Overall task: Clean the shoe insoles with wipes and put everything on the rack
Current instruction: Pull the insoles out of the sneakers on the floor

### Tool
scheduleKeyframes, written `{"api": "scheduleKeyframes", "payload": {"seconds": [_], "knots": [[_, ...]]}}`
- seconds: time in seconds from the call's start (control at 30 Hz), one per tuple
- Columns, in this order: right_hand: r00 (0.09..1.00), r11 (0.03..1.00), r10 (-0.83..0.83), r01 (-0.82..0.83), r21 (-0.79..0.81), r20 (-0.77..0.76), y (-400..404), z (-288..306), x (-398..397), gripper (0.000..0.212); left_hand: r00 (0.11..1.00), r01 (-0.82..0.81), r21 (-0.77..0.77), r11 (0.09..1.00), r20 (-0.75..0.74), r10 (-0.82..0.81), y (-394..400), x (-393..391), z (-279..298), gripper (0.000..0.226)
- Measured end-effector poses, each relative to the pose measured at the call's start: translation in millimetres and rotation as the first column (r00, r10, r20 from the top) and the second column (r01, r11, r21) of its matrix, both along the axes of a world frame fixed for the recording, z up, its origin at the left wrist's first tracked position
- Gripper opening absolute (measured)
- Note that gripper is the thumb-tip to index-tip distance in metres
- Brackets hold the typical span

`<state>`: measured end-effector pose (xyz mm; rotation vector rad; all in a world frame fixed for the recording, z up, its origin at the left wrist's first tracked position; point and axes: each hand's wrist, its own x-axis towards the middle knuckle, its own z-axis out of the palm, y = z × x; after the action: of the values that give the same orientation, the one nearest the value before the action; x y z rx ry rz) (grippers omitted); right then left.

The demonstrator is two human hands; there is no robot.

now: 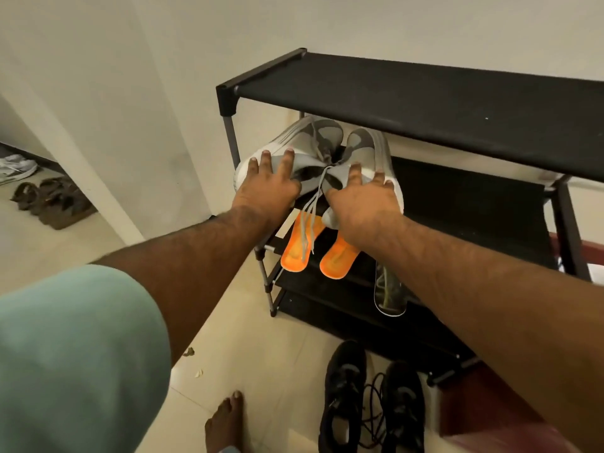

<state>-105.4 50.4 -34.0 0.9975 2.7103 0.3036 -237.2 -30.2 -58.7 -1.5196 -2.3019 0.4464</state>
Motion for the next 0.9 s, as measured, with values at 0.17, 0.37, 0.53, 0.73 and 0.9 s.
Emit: {"api": "scheduleKeyframes", "payload": {"seconds": [0.17, 0.37, 0.53, 0.73, 0.9], "knots": [[0.972, 0.998, -0.056, 0.045, -0.052, -0.227, 7, 20, 38, 0.051, 0.976, -0.005, 0.157, 0.988, 0.214, -0.029, -21, 9, 19, 0.042], [0.842, 0.957, -0.147, -0.012, -0.290, -0.519, -24, 32, 99, 0.059, 0.874, -0.035, 0.273, 0.961, 0.475, -0.103, -78, 62, 37, 0.036], [0.742, 0.912, -0.190, -0.109, -0.395, -0.643, -94, 21, 145, 0.050, 0.809, -0.121, 0.413, 0.903, 0.568, -0.151, -152, 119, 29, 0.033], [0.756, 0.877, -0.160, -0.186, -0.443, -0.635, -173, 12, 177, 0.048, 0.738, -0.206, 0.498, 0.842, 0.644, -0.200, -222, 180, 27, 0.027], [0.818, 0.832, -0.128, -0.219, -0.509, -0.561, -215, -11, 202, 0.044, 0.645, -0.332, 0.457, 0.825, 0.748, -0.155, -265, 224, -15, 0.022]]}}
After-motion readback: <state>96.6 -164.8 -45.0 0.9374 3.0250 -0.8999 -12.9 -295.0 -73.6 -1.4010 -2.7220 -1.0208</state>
